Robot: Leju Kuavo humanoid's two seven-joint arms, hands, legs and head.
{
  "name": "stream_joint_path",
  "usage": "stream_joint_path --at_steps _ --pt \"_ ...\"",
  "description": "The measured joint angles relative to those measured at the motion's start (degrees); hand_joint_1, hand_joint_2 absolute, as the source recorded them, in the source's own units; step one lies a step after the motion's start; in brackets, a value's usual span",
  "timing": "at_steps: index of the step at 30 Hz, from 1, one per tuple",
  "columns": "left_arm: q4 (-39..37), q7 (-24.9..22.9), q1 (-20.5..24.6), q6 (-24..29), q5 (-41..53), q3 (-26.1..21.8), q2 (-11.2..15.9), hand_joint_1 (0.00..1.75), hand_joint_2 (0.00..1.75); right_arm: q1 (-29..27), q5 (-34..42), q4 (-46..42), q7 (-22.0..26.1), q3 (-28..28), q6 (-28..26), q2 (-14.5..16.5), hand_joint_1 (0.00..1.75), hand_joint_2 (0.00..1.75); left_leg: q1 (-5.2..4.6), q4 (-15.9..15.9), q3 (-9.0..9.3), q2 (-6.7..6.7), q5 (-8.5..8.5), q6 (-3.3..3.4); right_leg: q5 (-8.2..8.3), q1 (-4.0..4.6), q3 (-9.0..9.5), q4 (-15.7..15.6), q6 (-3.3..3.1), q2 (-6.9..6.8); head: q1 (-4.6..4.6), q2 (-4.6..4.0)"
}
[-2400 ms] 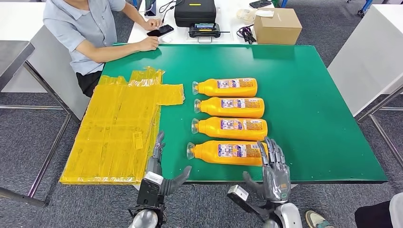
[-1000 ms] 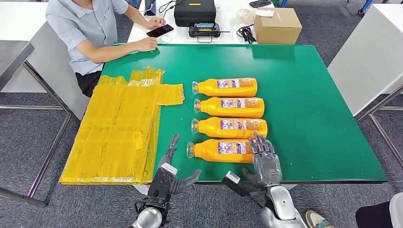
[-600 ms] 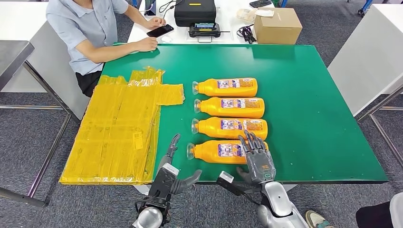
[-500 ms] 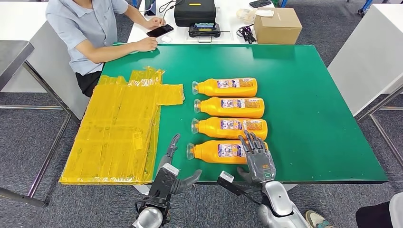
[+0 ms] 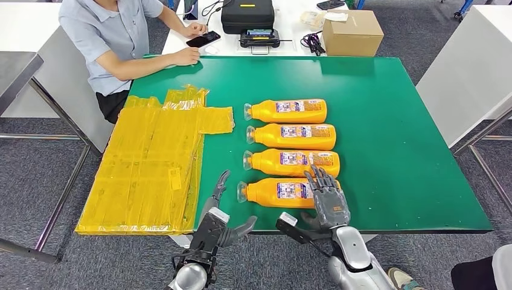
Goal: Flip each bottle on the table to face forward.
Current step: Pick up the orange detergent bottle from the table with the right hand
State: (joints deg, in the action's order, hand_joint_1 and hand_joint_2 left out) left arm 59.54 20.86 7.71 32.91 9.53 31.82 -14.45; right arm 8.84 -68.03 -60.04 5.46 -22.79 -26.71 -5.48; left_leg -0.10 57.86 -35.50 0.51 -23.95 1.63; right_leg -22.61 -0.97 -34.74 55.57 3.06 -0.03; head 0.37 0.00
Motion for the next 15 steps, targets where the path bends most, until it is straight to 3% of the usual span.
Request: stream_joint_path --at_steps 15 --pt "0.0 -2.6 -0.6 -1.7 3.4 0.0 0.0 0.00 1.75 -0.1 0.0 -2.7 -3.5 -1.1 4.7 -0.9 0.00 1.75 0.00 0.0 0.02 0.01 0.00 0.01 0.00 0.00 0.02 0.0 0.00 -0.01 -0.02 0.00"
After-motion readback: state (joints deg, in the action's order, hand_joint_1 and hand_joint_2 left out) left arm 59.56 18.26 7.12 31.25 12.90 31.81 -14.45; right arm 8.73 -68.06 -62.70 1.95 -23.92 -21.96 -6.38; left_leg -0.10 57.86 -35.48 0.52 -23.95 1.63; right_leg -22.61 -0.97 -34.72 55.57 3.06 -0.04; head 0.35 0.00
